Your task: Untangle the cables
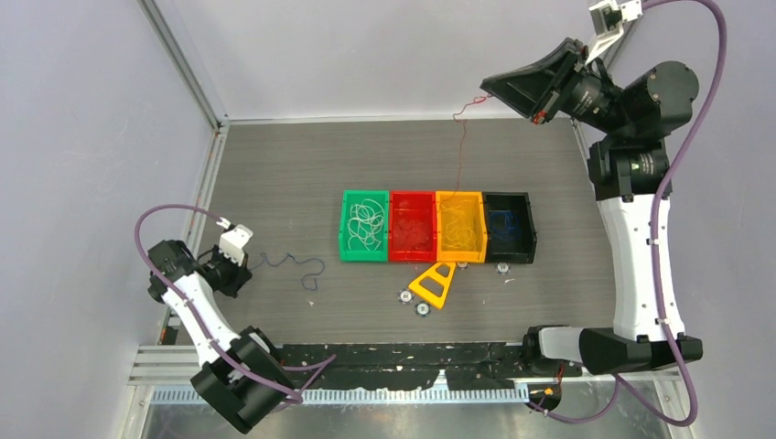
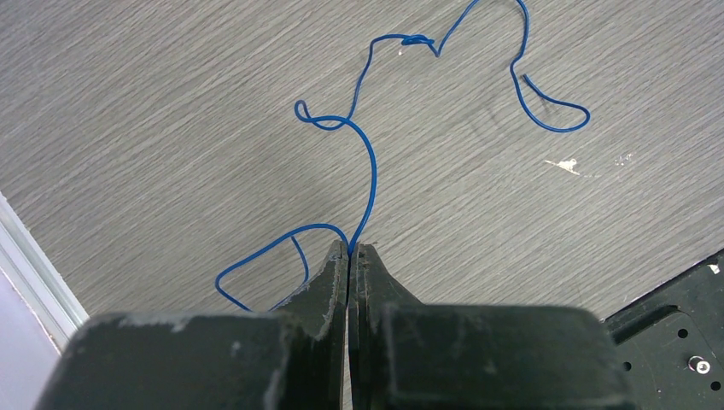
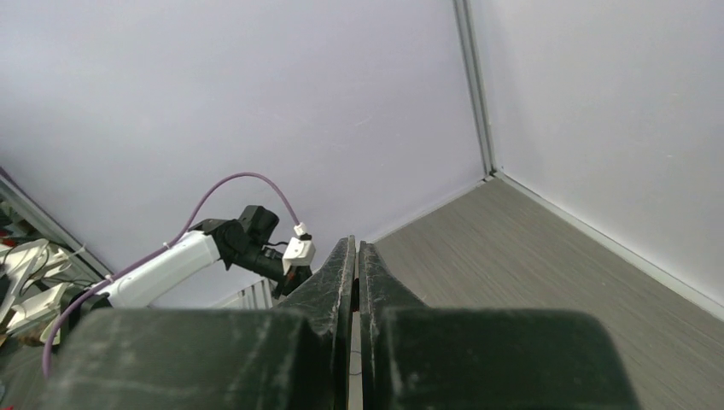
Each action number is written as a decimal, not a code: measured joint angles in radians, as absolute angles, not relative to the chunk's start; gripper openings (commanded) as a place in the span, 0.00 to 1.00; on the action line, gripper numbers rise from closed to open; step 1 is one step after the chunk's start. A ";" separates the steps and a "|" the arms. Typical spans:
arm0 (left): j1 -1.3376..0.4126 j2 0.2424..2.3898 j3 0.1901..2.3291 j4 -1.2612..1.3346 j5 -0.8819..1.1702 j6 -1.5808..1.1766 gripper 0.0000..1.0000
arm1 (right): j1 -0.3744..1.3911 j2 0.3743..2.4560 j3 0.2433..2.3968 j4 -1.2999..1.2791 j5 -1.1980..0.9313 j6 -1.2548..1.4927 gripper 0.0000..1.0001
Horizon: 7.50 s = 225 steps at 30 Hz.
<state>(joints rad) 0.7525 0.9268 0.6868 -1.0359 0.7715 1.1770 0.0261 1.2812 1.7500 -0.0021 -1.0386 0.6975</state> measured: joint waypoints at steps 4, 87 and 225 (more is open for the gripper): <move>0.752 0.938 0.683 -1.027 0.772 1.176 0.00 | 0.098 1.293 1.764 -0.013 -1.016 0.666 0.06; 0.752 0.997 0.682 -0.991 0.734 1.134 0.00 | 0.469 1.608 1.221 -0.324 -0.434 -0.041 0.06; 0.270 0.660 0.803 -1.287 0.911 1.094 0.00 | 0.522 1.680 1.598 -0.780 -0.492 -0.323 0.96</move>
<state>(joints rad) 0.2699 0.6601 0.8028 -1.2865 0.9112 1.0943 0.5217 1.6798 1.5978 -0.7803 -0.4915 -0.3229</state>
